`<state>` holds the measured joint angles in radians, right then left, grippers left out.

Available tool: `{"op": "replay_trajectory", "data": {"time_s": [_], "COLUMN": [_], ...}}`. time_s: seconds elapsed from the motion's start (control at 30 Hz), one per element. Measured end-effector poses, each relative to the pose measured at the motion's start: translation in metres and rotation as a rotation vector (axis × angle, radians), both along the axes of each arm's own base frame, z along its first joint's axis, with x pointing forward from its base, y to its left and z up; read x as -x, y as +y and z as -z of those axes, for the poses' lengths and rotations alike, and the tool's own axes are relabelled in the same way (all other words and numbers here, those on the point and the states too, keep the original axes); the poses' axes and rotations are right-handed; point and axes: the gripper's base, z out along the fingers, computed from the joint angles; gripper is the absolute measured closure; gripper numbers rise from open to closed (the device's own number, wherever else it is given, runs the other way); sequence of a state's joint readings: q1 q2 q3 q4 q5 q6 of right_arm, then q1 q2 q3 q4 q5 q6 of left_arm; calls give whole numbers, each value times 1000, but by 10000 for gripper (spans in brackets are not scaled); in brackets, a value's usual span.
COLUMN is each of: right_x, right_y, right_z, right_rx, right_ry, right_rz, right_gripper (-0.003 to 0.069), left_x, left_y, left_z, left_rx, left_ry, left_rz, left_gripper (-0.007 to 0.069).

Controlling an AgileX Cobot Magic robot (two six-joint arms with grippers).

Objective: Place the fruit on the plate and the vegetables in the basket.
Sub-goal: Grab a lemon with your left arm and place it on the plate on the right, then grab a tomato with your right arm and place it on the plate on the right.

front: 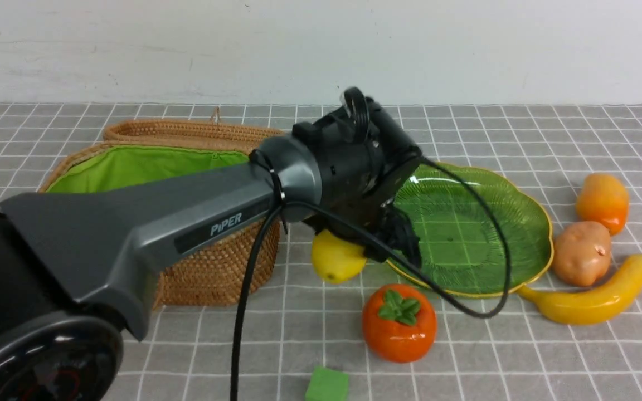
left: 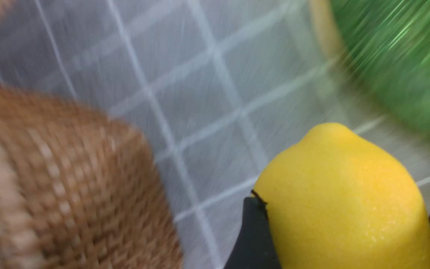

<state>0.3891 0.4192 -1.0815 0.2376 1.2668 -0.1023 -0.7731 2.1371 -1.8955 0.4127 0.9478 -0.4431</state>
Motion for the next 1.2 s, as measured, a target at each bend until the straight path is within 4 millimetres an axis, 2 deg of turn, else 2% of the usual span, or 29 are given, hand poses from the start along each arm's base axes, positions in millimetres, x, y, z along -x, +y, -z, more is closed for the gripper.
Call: {"op": "replay_trajectory", "data": {"time_s": [0.03,0.07,0.13,0.17,0.2,0.27,0.37,0.4,0.5,0.6,0.63,0.7,0.83,0.93,1.03,1.13,1.2], "right_x": [0,-1,-1,-2,-2,-3,-3,-4,-4,-4,-4,-4,-7,-17,-41,-63,-91], "right_y": [0,-1,-2,-4,-4,-5,-6,-6,-7,-7,-7,-7,-5,-1,11,23,40], "right_z": [0,0,0,1,1,1,1,1,1,1,1,1,1,2,4,9,18], "right_rx": [3,12,21,32,35,39,43,43,18,0,-7,-13,-54,-68,-56,-45,-39], "right_ry": [-1,-5,-9,-13,-14,-14,-13,-13,5,18,22,26,69,123,224,320,444], "right_rz": [3,12,21,34,41,48,64,64,89,102,107,111,142,164,165,150,130], "right_gripper": [550,550,550,550,550,550,550,550,550,550,550,550,550,550,546,543,540], "left_x": [0,4,6,7,7,5,-5,-6,-13,-14,-13,-12,0,16,46,66,89], "left_y": [-2,-13,-22,-32,-37,-44,-56,-57,-63,-64,-63,-61,-44,-23,13,37,65], "left_z": [-4,-23,-34,-42,-42,-38,-8,-7,16,17,11,6,-36,-82,-136,-166,-192], "left_rx": [11,78,141,223,261,307,324,326,318,313,310,305,290,287,272,273,260], "left_ry": [-9,-63,-102,-138,-148,-160,-160,-163,-171,-189,-202,-201,-198,-203,-174,-159,-124], "left_rz": [3,36,63,98,112,129,158,162,187,200,203,198,159,121,44,-5,-68], "left_gripper": [95,95,95,95,95,95,95,95,76,1,-32,-39,-21,36,194,323,547]}}
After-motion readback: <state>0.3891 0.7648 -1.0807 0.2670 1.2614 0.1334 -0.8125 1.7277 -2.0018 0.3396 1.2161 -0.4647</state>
